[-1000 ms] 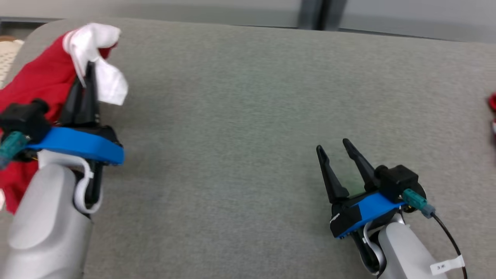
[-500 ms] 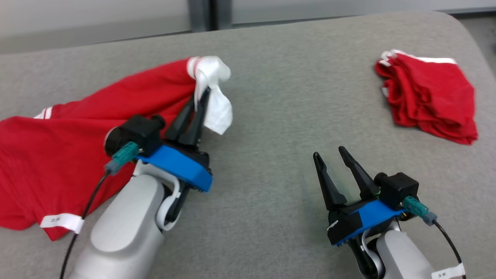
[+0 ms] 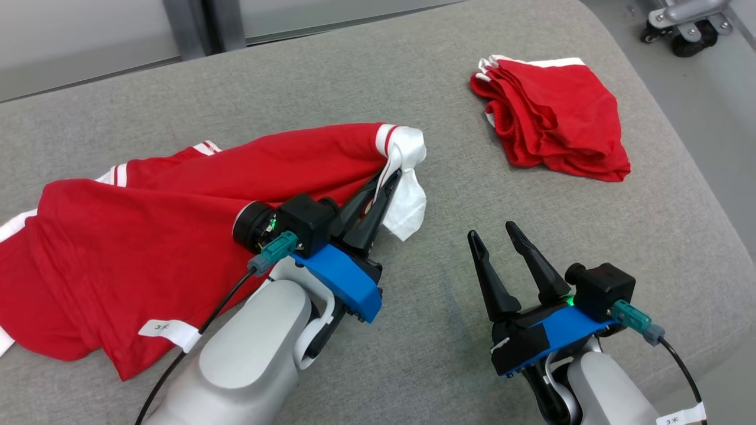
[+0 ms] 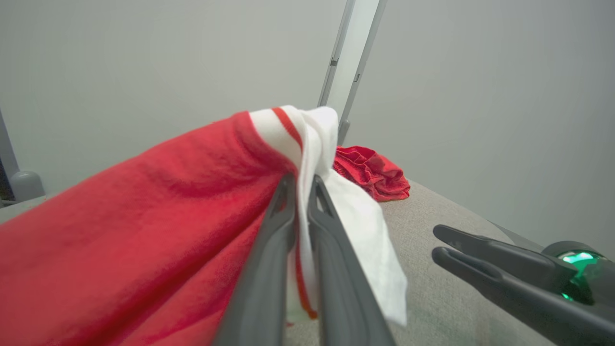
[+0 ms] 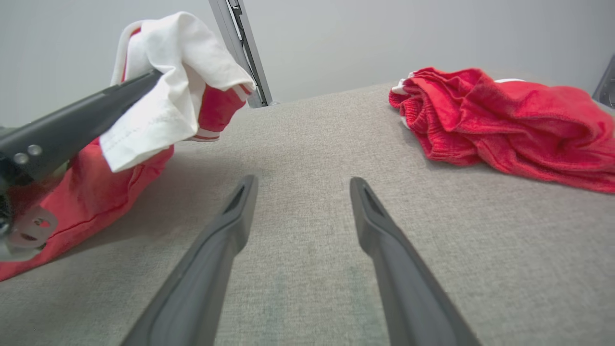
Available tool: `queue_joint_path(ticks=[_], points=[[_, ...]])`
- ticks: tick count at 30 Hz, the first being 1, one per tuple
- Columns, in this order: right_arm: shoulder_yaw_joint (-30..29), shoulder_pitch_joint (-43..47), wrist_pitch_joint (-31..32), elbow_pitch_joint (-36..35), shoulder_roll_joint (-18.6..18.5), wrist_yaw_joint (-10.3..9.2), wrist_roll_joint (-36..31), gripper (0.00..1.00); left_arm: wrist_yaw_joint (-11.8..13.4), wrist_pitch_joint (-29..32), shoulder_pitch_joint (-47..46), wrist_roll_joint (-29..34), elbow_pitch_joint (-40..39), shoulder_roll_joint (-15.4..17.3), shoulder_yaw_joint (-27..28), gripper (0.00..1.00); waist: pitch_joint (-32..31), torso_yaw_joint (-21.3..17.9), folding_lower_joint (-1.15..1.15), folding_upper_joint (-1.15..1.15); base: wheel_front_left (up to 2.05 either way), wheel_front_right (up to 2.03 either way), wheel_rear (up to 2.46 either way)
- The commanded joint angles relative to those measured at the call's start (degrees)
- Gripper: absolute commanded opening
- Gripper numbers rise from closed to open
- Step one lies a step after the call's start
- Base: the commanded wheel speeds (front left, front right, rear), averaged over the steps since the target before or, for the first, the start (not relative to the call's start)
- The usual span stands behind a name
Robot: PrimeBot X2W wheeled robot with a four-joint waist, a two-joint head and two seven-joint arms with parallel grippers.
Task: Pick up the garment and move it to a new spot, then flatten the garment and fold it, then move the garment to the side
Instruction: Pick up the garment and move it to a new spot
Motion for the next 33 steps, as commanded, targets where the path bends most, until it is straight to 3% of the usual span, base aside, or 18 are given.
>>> queue_joint_path(ticks=[1,2,3,4,5,11,18,27,33], points=[[0.2,0.3,0.0,-0.4,-0.1,0.0,0.5,1.0,-0.1,-0.3,-1.1,0.2,0.0,0.0,-0.5,0.0,0.0,-0.7,0.0,0.0,0.0,0.0,0.0],[0.2,0.3,0.0,-0.5,-0.1,0.0,0.6,1.0,-0.1,-0.3,-1.0,0.3,-0.1,0.0,-0.6,0.0,0.1,-0.8,0.0,0.0,0.0,0.0,0.0],[0.1,0.4,0.0,-0.6,-0.1,0.0,0.7,1.0,-0.1,-0.3,-0.8,0.3,0.2,0.0,-0.4,0.29,0.2,-0.9,0.0,0.0,0.0,0.0,0.0],[0.0,0.5,0.0,-0.6,-0.1,0.0,0.8,1.0,-0.1,-0.3,-0.6,0.6,0.6,0.2,-0.2,0.85,0.2,-1.0,0.0,0.0,0.0,0.0,0.0],[-0.1,0.6,0.0,-0.6,-0.1,0.0,0.8,1.0,0.0,-0.3,-0.5,1.0,0.5,0.3,0.3,1.0,0.2,-0.9,0.0,0.0,0.0,0.0,0.0],[-1.7,1.0,0.0,-0.3,-0.1,0.0,-0.6,1.0,0.4,-0.3,1.9,3.0,0.4,0.7,4.0,1.0,-0.6,2.1,0.0,0.0,0.0,0.0,0.0],[-3.4,0.9,0.0,0.6,-0.1,0.0,-2.8,1.0,1.4,-0.3,7.0,5.7,-1.4,2.1,12.2,1.0,-2.6,9.2,0.0,0.0,0.0,0.0,0.0],[-5.6,2.5,0.0,2.7,-0.1,0.0,-5.0,1.0,2.1,-0.3,16.8,10.2,-4.5,0.4,23.3,1.0,-5.9,17.2,0.0,0.0,0.0,0.0,0.0],[-6.7,4.1,0.0,3.9,-0.1,0.0,-5.7,1.0,1.7,-0.3,24.2,13.5,-6.6,-1.3,30.6,1.0,-8.3,20.1,0.0,0.0,0.0,0.0,0.0]])
